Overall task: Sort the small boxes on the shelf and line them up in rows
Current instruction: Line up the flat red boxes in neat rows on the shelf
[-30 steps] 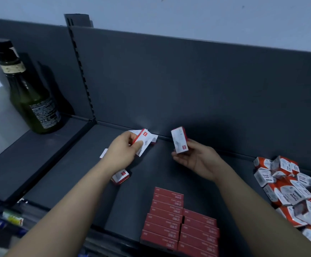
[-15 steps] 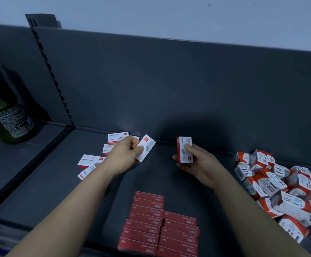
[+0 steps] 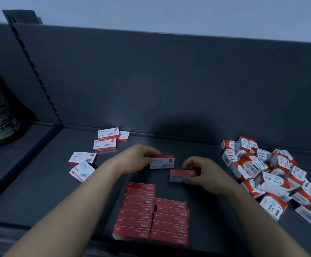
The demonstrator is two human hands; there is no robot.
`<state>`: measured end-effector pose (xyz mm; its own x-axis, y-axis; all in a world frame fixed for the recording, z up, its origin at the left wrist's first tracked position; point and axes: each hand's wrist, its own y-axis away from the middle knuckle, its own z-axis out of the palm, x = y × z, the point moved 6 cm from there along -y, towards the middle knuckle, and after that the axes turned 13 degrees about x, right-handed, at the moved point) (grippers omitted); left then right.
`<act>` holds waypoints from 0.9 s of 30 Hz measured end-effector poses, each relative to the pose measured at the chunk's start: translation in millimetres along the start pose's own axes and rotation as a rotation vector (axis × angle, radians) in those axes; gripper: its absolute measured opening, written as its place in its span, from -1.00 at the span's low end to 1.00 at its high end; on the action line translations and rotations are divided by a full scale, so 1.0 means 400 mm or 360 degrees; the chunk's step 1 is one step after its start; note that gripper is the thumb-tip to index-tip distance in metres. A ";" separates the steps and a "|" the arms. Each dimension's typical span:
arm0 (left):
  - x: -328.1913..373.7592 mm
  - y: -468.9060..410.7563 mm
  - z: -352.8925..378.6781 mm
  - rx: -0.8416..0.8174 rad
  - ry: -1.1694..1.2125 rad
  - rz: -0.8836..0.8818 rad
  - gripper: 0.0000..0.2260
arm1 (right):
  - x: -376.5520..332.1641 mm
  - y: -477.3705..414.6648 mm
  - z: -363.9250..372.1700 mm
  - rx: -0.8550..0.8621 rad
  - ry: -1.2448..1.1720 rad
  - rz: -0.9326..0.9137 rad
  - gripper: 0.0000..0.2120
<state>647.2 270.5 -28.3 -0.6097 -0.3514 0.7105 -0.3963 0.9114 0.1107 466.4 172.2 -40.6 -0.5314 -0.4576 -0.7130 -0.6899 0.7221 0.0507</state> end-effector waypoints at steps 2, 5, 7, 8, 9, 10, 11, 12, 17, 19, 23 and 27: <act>0.020 0.004 0.012 -0.0057 -0.0045 0.0022 -0.68 | 0.005 0.010 0.006 0.0063 -0.0102 0.0055 -0.54; 0.041 0.012 0.034 -0.0132 -0.0083 0.0070 -0.69 | 0.005 0.020 0.020 0.0064 -0.0219 0.0089 -0.31; 0.048 0.020 0.047 -0.0163 -0.0065 0.0106 -0.70 | 0.002 0.022 0.031 0.0045 -0.0248 0.0033 -0.34; 0.051 0.024 0.051 -0.0179 -0.0055 0.0117 -0.71 | -0.002 0.023 0.033 0.0045 -0.0242 -0.0006 -0.43; 0.048 0.029 0.052 -0.0189 -0.0061 0.0121 -0.72 | -0.008 0.026 0.032 0.0041 -0.0244 -0.0032 -0.54; 0.047 0.035 0.050 -0.0182 -0.0072 0.0124 -0.72 | -0.014 0.031 0.031 0.0023 -0.0263 -0.0038 -0.63; 0.041 0.042 0.043 -0.0148 -0.0083 0.0111 -0.72 | -0.017 0.037 0.031 -0.0012 -0.0280 -0.0029 -0.68; 0.034 0.050 0.033 -0.0089 -0.0079 0.0095 -0.72 | -0.019 0.044 0.031 -0.0055 -0.0284 -0.0014 -0.70; -0.011 0.124 0.015 0.0162 0.0022 0.0033 -0.78 | -0.008 0.083 0.026 -0.0248 -0.0293 0.0042 -0.71; -0.025 0.153 0.027 0.0242 0.0114 0.0002 -0.83 | -0.014 0.098 0.034 -0.0291 -0.0405 0.0039 -0.73; -0.034 0.186 0.042 0.0410 0.0347 -0.0082 -0.87 | -0.035 0.124 0.063 -0.0271 -0.0485 0.0015 -0.79; -0.034 0.190 0.046 0.0458 0.0353 -0.0068 -0.87 | -0.048 0.134 0.078 -0.0229 -0.0463 0.0003 -0.81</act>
<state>612.8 340.8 -42.3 -0.4375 -0.3041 0.8463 -0.6144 0.7882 -0.0344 455.0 236.1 -45.9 -0.3840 -0.2739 -0.8818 -0.7626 0.6325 0.1356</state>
